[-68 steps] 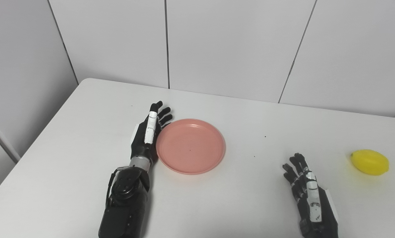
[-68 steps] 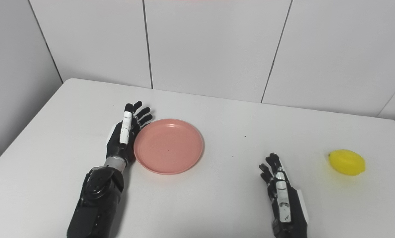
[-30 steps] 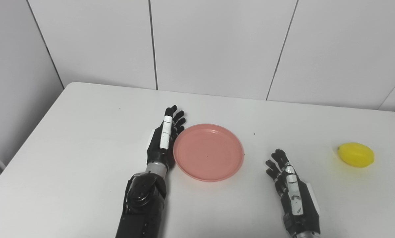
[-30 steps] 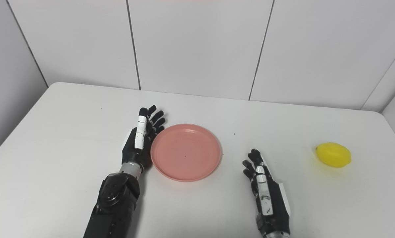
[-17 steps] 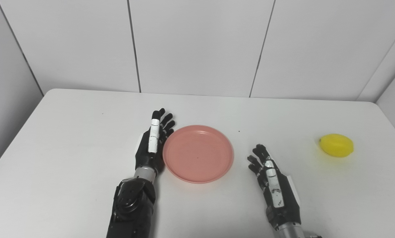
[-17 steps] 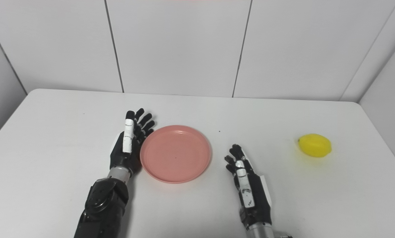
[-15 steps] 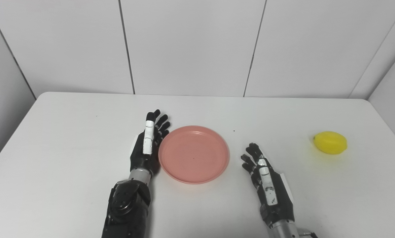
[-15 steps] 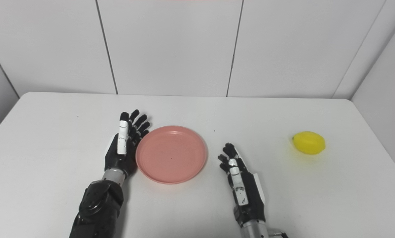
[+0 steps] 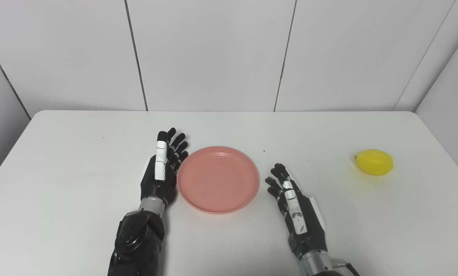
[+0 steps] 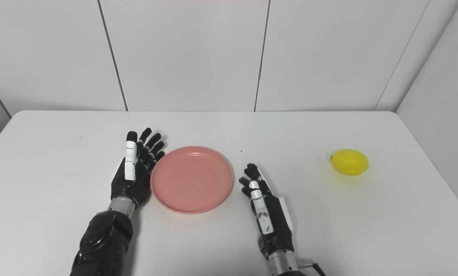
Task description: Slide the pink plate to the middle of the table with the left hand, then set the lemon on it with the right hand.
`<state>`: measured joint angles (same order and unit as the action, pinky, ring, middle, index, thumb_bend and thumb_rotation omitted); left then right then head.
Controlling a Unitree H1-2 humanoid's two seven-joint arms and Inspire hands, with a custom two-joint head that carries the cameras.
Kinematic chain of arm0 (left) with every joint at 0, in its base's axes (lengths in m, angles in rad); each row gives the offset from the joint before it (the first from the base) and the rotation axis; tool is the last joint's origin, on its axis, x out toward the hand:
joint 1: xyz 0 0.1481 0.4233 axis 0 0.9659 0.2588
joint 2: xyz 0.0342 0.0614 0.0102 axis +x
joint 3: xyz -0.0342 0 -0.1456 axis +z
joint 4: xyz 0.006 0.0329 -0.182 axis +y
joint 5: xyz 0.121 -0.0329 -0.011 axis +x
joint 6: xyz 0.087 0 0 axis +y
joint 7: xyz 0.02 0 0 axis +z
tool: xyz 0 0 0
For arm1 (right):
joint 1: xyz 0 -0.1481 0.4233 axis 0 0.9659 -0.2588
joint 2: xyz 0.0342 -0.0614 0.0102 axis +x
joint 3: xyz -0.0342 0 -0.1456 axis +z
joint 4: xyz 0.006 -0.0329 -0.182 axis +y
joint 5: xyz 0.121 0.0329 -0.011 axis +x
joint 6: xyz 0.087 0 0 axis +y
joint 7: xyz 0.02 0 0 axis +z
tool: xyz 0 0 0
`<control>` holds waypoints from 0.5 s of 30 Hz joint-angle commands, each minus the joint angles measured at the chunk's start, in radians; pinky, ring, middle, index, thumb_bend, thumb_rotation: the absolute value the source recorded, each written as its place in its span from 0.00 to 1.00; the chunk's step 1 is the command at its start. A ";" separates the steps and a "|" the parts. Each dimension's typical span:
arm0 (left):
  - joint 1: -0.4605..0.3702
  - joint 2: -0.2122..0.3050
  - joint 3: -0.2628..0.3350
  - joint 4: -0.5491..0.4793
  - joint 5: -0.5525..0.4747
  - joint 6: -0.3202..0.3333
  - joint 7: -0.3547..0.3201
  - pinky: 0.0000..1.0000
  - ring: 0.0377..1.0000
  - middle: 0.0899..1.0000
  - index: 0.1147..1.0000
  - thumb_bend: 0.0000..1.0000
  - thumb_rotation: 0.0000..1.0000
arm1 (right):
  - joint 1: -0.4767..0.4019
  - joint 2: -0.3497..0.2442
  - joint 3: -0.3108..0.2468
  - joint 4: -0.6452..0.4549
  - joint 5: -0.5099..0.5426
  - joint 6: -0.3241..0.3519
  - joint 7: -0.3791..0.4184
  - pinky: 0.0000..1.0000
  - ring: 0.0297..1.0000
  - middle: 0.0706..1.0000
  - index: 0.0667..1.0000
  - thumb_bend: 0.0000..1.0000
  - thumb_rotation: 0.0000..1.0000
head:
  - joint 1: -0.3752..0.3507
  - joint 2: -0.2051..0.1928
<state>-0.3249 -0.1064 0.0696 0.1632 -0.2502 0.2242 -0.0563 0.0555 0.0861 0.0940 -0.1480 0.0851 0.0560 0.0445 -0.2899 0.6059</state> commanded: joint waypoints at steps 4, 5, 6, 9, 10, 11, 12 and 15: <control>-0.001 0.012 -0.008 0.029 0.010 0.028 0.002 0.97 0.94 0.93 0.97 0.85 0.89 | -0.007 0.009 0.003 0.018 -0.004 0.003 0.000 0.92 0.89 0.93 0.92 0.78 0.89 | -0.007 -0.005; 0.000 0.011 -0.008 0.029 0.009 0.026 0.002 0.97 0.94 0.93 0.97 0.85 0.89 | -0.006 0.007 0.002 0.017 -0.006 0.002 -0.001 0.92 0.89 0.93 0.91 0.78 0.89 | -0.009 -0.007; 0.001 0.010 -0.009 0.027 0.006 0.027 0.001 0.98 0.94 0.93 0.97 0.85 0.89 | -0.005 0.006 0.000 0.016 -0.011 -0.001 -0.005 0.92 0.89 0.93 0.91 0.79 0.89 | -0.009 -0.008; 0.005 0.004 -0.009 0.026 0.001 0.031 -0.002 1.00 0.96 0.94 0.98 0.85 0.89 | 0.000 0.007 -0.006 0.012 -0.088 -0.037 -0.051 0.88 0.88 0.91 0.88 0.76 0.90 | -0.010 -0.009; 0.005 0.001 -0.009 0.027 -0.001 0.030 -0.001 1.00 0.96 0.95 0.98 0.85 0.89 | 0.002 0.006 -0.008 0.012 -0.116 -0.063 -0.067 0.88 0.88 0.91 0.88 0.76 0.90 | -0.005 -0.011; 0.006 -0.002 -0.009 0.028 -0.002 0.029 0.001 1.00 0.96 0.95 0.98 0.84 0.89 | 0.004 0.007 -0.012 0.013 -0.134 -0.088 -0.079 0.87 0.87 0.91 0.88 0.74 0.89 | -0.005 -0.011; 0.006 -0.004 -0.009 0.030 -0.002 0.027 0.002 0.99 0.96 0.94 0.98 0.84 0.89 | 0.005 0.010 -0.018 0.012 -0.146 -0.113 -0.090 0.87 0.86 0.90 0.88 0.72 0.88 | -0.002 -0.012; 0.007 -0.012 -0.009 0.028 0.000 0.031 0.007 0.99 0.95 0.93 0.97 0.84 0.89 | 0.007 0.020 -0.039 0.004 -0.161 -0.181 -0.118 0.84 0.84 0.88 0.85 0.72 0.85 | -0.001 -0.012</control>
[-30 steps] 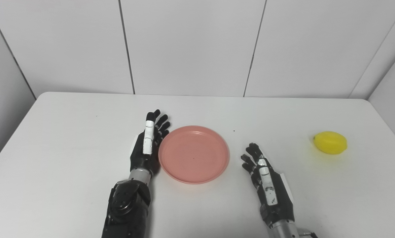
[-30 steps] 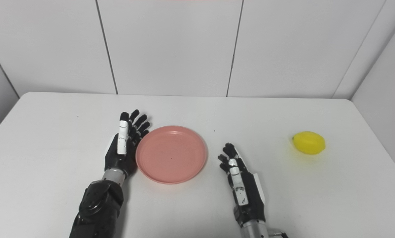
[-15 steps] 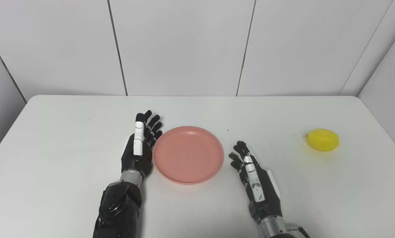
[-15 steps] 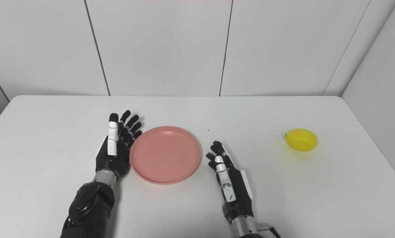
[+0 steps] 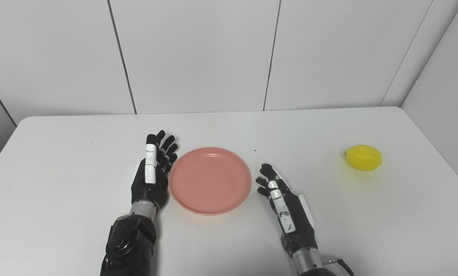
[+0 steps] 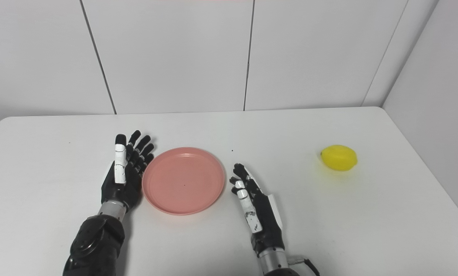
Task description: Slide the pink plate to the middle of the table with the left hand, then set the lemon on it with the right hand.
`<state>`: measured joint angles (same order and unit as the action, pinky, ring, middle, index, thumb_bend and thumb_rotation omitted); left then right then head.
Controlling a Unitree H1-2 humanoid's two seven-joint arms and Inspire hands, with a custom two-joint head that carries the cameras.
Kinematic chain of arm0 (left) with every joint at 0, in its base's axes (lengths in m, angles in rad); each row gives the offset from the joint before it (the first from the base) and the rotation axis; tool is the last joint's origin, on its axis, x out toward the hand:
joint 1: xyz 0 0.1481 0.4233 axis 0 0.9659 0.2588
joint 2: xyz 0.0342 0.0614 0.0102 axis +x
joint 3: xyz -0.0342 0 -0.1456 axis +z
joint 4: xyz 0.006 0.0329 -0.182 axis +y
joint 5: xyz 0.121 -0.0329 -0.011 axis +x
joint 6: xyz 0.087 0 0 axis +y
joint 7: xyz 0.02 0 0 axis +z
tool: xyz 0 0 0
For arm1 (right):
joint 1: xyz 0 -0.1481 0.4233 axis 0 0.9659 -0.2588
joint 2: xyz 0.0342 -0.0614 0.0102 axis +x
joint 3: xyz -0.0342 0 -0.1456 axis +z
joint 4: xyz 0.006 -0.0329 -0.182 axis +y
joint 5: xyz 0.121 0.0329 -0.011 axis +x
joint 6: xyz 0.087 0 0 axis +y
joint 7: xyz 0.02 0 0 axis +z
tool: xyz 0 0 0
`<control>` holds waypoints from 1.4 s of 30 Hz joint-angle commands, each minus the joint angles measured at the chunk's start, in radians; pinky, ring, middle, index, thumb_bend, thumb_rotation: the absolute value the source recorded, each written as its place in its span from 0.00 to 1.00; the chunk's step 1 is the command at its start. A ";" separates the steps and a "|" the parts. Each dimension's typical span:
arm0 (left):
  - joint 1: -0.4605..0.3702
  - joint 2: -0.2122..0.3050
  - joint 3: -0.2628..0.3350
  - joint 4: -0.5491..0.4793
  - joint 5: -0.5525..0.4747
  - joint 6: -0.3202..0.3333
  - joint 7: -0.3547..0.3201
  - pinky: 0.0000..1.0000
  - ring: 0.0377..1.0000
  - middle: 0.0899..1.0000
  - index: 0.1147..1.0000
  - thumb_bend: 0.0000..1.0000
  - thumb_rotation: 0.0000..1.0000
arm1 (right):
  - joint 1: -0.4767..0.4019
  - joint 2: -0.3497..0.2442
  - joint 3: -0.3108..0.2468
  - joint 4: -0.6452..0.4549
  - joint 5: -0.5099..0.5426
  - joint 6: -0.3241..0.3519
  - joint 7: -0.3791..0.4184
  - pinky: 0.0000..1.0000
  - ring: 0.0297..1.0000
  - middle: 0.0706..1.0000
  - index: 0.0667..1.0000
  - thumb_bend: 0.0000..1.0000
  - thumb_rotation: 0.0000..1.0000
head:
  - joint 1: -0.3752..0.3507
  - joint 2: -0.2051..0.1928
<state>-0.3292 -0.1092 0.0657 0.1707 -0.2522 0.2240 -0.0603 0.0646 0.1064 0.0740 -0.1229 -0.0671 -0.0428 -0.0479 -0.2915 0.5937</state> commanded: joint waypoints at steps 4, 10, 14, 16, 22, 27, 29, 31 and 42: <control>0.011 -0.016 -0.005 0.019 0.003 0.036 0.015 0.98 0.94 0.92 0.96 0.84 0.89 | -0.004 0.000 -0.039 -0.071 -0.024 -0.108 -0.048 0.80 0.81 0.83 0.83 0.75 0.80 | 0.004 -0.002; 0.008 -0.018 -0.005 0.028 0.008 0.036 0.022 0.96 0.92 0.91 0.95 0.84 0.90 | -0.015 -0.015 -0.053 -0.147 -0.106 -0.111 -0.078 0.74 0.79 0.82 0.84 0.71 0.74 | -0.005 -0.012; 0.009 -0.013 -0.012 0.028 0.009 0.035 0.013 0.96 0.93 0.91 0.96 0.84 0.90 | -0.032 -0.039 -0.069 -0.186 -0.143 -0.105 -0.083 0.73 0.77 0.81 0.85 0.72 0.74 | -0.002 -0.015; 0.010 -0.011 -0.014 0.030 0.009 0.030 0.009 0.97 0.93 0.91 0.96 0.84 0.89 | -0.046 -0.060 -0.080 -0.194 -0.154 -0.103 -0.083 0.70 0.76 0.79 0.85 0.75 0.75 | -0.022 -0.023; 0.009 0.000 -0.016 0.037 0.009 0.031 0.004 0.97 0.93 0.92 0.96 0.86 0.89 | -0.095 -0.136 -0.092 -0.241 -0.325 -0.030 -0.073 0.68 0.74 0.79 0.85 0.69 0.84 | -0.026 -0.024; 0.009 -0.004 -0.013 0.044 0.000 0.031 -0.001 0.98 0.94 0.92 0.96 0.85 0.88 | -0.143 -0.230 -0.103 -0.252 -0.506 0.027 -0.048 0.72 0.79 0.82 0.88 0.75 0.87 | -0.023 -0.031; 0.009 -0.001 -0.015 0.047 0.001 0.031 -0.005 0.98 0.94 0.92 0.95 0.86 0.88 | -0.163 -0.261 -0.111 -0.248 -0.532 0.038 -0.037 0.71 0.80 0.83 0.87 0.77 0.84 | -0.035 -0.038; 0.008 0.002 -0.014 0.052 -0.002 0.026 -0.012 0.99 0.94 0.92 0.96 0.86 0.89 | -0.182 -0.292 -0.117 -0.244 -0.566 0.051 -0.026 0.71 0.81 0.85 0.88 0.77 0.81 | -0.049 -0.044; 0.003 0.014 0.006 0.081 -0.014 0.015 -0.037 1.00 0.96 0.93 0.98 0.83 0.90 | -0.264 -0.445 -0.143 -0.189 -0.736 0.104 0.010 0.75 0.82 0.82 0.80 0.77 0.82 | -0.119 -0.064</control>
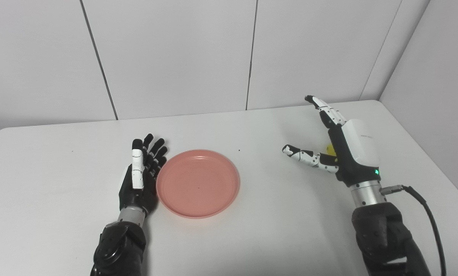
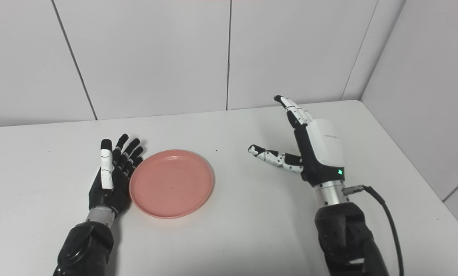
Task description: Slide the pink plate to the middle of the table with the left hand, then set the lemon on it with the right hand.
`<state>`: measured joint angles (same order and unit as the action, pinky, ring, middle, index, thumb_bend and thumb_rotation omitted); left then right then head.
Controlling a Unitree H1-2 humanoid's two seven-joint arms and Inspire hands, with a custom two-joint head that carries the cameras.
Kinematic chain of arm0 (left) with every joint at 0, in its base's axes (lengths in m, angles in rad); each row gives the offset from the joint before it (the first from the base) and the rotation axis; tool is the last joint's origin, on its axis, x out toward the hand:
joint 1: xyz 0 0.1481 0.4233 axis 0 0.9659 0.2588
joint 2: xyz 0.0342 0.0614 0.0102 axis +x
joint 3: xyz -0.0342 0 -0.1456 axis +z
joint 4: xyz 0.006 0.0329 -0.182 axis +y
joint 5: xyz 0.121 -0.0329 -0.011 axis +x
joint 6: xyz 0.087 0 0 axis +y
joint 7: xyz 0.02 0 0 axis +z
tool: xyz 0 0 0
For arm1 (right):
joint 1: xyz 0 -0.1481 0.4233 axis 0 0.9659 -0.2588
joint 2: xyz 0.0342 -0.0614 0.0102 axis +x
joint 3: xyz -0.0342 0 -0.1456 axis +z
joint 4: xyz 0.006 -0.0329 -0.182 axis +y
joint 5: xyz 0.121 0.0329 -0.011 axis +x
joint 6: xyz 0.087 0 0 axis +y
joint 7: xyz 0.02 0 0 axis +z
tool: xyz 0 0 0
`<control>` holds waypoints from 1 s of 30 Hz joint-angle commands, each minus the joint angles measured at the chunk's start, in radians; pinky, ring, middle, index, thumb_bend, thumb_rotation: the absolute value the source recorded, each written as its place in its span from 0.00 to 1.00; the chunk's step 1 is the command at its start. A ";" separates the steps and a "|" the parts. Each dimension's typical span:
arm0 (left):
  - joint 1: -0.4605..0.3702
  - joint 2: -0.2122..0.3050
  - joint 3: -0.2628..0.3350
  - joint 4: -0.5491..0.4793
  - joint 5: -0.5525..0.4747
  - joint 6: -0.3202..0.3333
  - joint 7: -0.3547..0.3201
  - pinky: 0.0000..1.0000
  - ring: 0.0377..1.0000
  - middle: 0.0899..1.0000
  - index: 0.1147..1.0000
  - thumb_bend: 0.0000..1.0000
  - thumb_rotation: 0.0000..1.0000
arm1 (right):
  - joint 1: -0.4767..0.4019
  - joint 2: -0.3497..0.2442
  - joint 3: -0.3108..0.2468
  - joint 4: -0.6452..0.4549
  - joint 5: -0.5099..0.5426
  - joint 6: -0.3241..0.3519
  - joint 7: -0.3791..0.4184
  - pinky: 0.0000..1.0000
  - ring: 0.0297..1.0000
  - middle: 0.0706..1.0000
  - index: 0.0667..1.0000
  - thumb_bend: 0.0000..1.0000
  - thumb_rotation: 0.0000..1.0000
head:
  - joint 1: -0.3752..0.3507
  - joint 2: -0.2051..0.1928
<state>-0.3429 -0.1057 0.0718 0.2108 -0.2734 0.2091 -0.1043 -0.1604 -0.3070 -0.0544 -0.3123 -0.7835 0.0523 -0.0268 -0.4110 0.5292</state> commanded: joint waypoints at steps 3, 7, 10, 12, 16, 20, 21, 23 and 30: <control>0.017 0.010 0.002 0.042 0.002 0.031 0.010 1.00 0.96 0.93 0.98 0.82 0.90 | -0.056 -0.071 -0.016 0.041 -0.056 0.008 -0.021 0.78 0.81 0.80 0.76 0.78 0.82 | -0.001 0.003; 0.019 0.010 0.003 0.032 -0.002 0.041 0.011 1.00 0.95 0.92 0.97 0.83 0.90 | -0.069 -0.109 -0.010 0.091 -0.124 0.020 -0.035 0.79 0.79 0.77 0.73 0.79 0.83 | -0.004 0.007; 0.020 0.013 0.003 0.031 -0.004 0.041 0.007 1.00 0.95 0.92 0.98 0.83 0.89 | -0.074 -0.129 -0.009 0.131 -0.158 0.032 -0.041 0.83 0.79 0.75 0.70 0.79 0.85 | -0.006 0.009; 0.018 0.017 0.001 0.033 -0.002 0.041 0.005 1.00 0.95 0.92 0.98 0.84 0.90 | -0.078 -0.141 -0.008 0.168 -0.177 0.030 -0.065 0.85 0.77 0.72 0.67 0.80 0.84 | -0.009 0.011; 0.016 0.021 0.000 0.033 -0.004 0.046 0.003 1.00 0.95 0.92 0.98 0.83 0.90 | -0.077 -0.151 -0.012 0.215 -0.184 0.038 -0.085 0.85 0.76 0.71 0.67 0.79 0.82 | -0.010 0.012; 0.016 0.023 0.001 0.029 -0.005 0.052 0.004 1.00 0.95 0.92 0.97 0.83 0.89 | -0.074 -0.154 -0.016 0.238 -0.173 0.045 -0.091 0.82 0.75 0.71 0.67 0.78 0.81 | -0.012 0.015; 0.016 0.023 0.001 0.027 -0.007 0.056 0.006 1.00 0.94 0.91 0.97 0.83 0.89 | -0.073 -0.155 -0.018 0.246 -0.169 0.047 -0.092 0.82 0.75 0.71 0.67 0.78 0.81 | -0.013 0.016; 0.016 0.024 0.001 0.024 -0.009 0.062 0.007 1.00 0.95 0.92 0.97 0.83 0.89 | -0.074 -0.155 -0.022 0.261 -0.159 0.054 -0.091 0.80 0.75 0.71 0.68 0.78 0.79 | -0.014 0.015; 0.018 0.028 -0.005 0.018 -0.010 0.067 0.001 1.00 0.95 0.92 0.98 0.82 0.89 | -0.098 -0.149 -0.015 0.331 -0.154 0.058 -0.129 0.80 0.75 0.71 0.68 0.77 0.79 | -0.015 0.017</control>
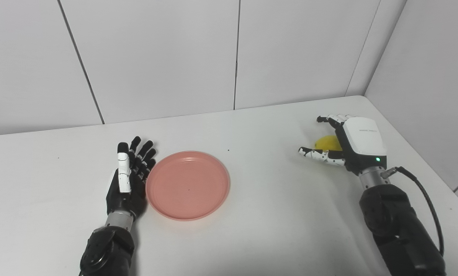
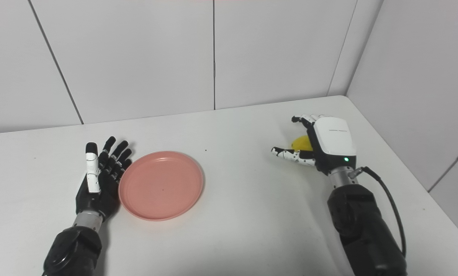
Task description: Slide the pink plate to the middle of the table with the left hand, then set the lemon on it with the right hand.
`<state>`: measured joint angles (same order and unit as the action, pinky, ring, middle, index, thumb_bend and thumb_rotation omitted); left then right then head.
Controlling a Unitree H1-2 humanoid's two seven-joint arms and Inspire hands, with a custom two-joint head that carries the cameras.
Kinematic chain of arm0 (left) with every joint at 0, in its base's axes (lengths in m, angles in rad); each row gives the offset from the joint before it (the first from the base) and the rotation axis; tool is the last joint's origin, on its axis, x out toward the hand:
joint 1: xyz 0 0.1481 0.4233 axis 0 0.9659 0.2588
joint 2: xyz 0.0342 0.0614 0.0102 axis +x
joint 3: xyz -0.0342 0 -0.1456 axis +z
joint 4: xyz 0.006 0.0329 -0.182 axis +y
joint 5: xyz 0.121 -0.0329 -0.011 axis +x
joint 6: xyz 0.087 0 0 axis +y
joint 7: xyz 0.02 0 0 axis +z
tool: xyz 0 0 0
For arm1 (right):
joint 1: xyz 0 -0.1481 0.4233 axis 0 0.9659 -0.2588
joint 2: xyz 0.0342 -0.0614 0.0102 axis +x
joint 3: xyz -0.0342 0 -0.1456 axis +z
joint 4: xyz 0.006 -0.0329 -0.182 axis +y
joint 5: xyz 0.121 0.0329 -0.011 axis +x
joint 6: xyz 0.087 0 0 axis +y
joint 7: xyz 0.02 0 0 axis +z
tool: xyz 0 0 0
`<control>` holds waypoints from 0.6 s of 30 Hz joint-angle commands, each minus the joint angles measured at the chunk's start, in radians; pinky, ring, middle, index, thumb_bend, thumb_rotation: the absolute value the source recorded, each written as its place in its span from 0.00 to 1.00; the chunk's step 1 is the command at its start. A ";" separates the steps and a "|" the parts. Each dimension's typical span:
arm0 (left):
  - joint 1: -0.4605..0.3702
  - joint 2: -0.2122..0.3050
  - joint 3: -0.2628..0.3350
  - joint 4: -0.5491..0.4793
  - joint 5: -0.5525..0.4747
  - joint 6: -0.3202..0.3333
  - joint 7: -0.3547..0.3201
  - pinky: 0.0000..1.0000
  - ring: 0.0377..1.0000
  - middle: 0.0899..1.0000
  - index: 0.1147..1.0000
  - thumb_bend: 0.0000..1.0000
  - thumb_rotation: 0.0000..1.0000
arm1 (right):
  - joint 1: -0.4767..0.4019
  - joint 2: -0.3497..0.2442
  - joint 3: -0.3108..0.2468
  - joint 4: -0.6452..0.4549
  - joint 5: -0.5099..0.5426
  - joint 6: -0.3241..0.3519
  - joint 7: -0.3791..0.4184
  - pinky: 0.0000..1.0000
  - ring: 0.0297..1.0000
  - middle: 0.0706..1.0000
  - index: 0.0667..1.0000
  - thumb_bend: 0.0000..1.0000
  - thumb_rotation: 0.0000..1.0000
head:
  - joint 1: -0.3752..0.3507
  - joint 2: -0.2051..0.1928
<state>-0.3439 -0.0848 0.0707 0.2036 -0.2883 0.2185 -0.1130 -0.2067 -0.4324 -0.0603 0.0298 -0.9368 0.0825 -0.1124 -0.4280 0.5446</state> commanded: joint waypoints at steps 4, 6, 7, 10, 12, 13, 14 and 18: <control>0.017 0.007 -0.005 0.032 0.006 0.055 0.011 1.00 0.95 0.92 0.98 0.82 0.90 | -0.077 -0.026 0.002 0.026 -0.006 0.035 -0.060 0.80 0.74 0.71 0.68 0.77 0.77 | 0.006 0.006; 0.018 0.006 -0.007 0.033 0.005 0.056 0.009 1.00 0.95 0.92 0.97 0.83 0.89 | -0.091 -0.029 0.009 0.047 -0.013 0.035 -0.075 0.81 0.74 0.71 0.67 0.78 0.78 | 0.007 0.005; 0.018 0.004 -0.007 0.033 0.003 0.058 0.008 1.00 0.95 0.92 0.97 0.84 0.88 | -0.099 -0.032 0.016 0.061 -0.023 0.035 -0.087 0.81 0.74 0.70 0.66 0.78 0.79 | 0.007 0.005; 0.019 0.001 -0.008 0.032 -0.001 0.061 0.007 1.00 0.95 0.93 0.97 0.85 0.87 | -0.119 -0.038 0.031 0.094 -0.037 0.038 -0.107 0.82 0.74 0.70 0.65 0.78 0.80 | 0.011 0.005; 0.020 -0.001 -0.009 0.029 -0.001 0.064 0.008 1.00 0.95 0.92 0.97 0.86 0.87 | -0.127 -0.041 0.037 0.108 -0.036 0.037 -0.115 0.82 0.74 0.70 0.65 0.78 0.81 | 0.014 0.005; 0.020 -0.002 -0.009 0.027 -0.002 0.067 0.008 1.00 0.95 0.92 0.97 0.86 0.86 | -0.130 -0.042 0.040 0.114 -0.033 0.036 -0.120 0.81 0.74 0.70 0.66 0.78 0.81 | 0.014 0.005; 0.021 -0.001 -0.013 0.024 0.002 0.071 0.008 1.00 0.95 0.92 0.97 0.86 0.86 | -0.133 -0.042 0.043 0.113 -0.031 0.038 -0.118 0.81 0.74 0.70 0.66 0.78 0.81 | 0.014 0.006; 0.023 0.002 -0.023 0.019 0.010 0.078 0.008 1.00 0.94 0.92 0.96 0.87 0.87 | -0.140 -0.045 0.053 0.117 -0.026 0.038 -0.122 0.81 0.74 0.71 0.66 0.77 0.81 | 0.014 0.005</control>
<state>-0.3437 -0.0843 0.0578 0.1988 -0.2877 0.2250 -0.1154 -0.3014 -0.4485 -0.0035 0.1632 -0.9646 0.0966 -0.2056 -0.4157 0.5492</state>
